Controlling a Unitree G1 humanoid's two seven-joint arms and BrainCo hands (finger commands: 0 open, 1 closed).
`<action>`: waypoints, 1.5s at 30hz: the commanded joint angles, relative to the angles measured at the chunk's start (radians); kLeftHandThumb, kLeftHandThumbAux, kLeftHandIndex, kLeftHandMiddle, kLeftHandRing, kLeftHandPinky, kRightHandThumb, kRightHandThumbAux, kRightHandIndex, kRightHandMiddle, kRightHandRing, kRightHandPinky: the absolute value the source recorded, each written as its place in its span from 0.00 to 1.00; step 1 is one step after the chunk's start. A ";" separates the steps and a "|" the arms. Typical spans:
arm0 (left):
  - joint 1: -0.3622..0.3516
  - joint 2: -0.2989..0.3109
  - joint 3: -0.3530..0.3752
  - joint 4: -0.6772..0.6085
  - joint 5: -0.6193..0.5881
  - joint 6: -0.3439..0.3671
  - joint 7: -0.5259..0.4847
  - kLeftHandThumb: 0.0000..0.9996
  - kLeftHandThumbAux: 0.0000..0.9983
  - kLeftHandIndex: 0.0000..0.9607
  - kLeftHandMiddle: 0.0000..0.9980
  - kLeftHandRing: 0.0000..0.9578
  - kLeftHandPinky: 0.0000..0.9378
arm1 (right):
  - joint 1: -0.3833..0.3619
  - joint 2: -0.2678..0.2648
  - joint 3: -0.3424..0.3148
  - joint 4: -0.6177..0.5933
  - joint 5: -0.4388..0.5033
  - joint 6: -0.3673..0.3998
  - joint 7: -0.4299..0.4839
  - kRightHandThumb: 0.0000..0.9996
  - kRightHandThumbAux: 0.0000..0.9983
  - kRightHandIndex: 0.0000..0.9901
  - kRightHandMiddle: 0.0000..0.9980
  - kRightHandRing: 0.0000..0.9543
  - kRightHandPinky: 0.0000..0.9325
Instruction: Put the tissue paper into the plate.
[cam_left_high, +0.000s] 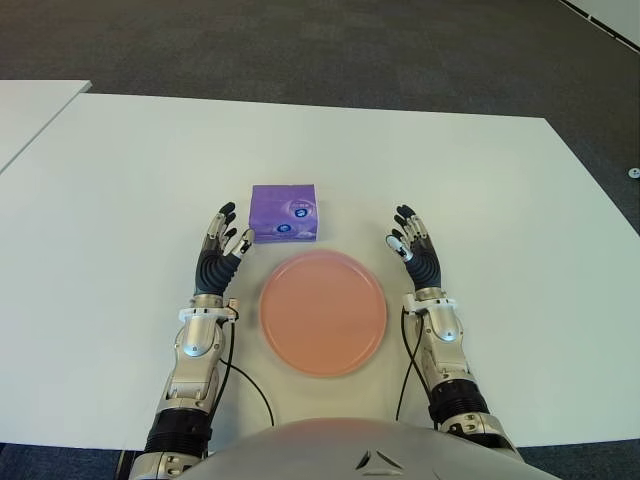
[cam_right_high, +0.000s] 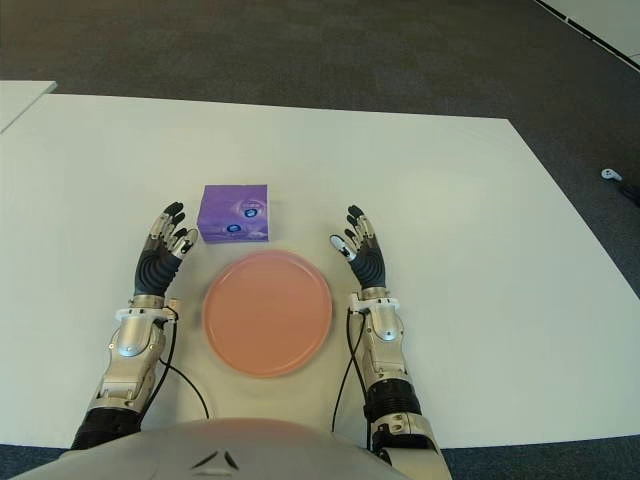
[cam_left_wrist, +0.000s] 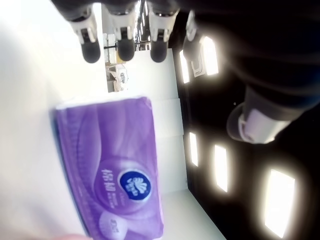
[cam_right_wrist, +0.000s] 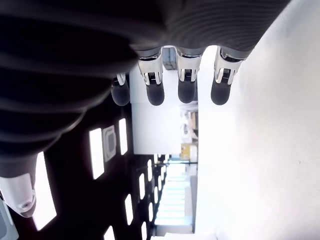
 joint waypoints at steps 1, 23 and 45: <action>0.002 0.001 0.003 0.014 -0.004 0.002 -0.008 0.00 0.50 0.00 0.00 0.00 0.00 | 0.046 0.000 0.000 0.061 -0.002 0.038 0.000 0.00 0.53 0.00 0.00 0.00 0.00; -0.034 0.048 0.067 0.002 -0.018 -0.008 -0.016 0.00 0.53 0.00 0.00 0.00 0.00 | 0.033 0.007 0.004 0.067 0.000 0.044 0.001 0.00 0.54 0.00 0.00 0.00 0.00; -0.219 0.322 0.056 0.034 0.404 -0.060 0.145 0.02 0.45 0.00 0.00 0.00 0.00 | 0.009 0.014 -0.001 0.110 0.007 0.024 0.010 0.00 0.54 0.00 0.00 0.00 0.00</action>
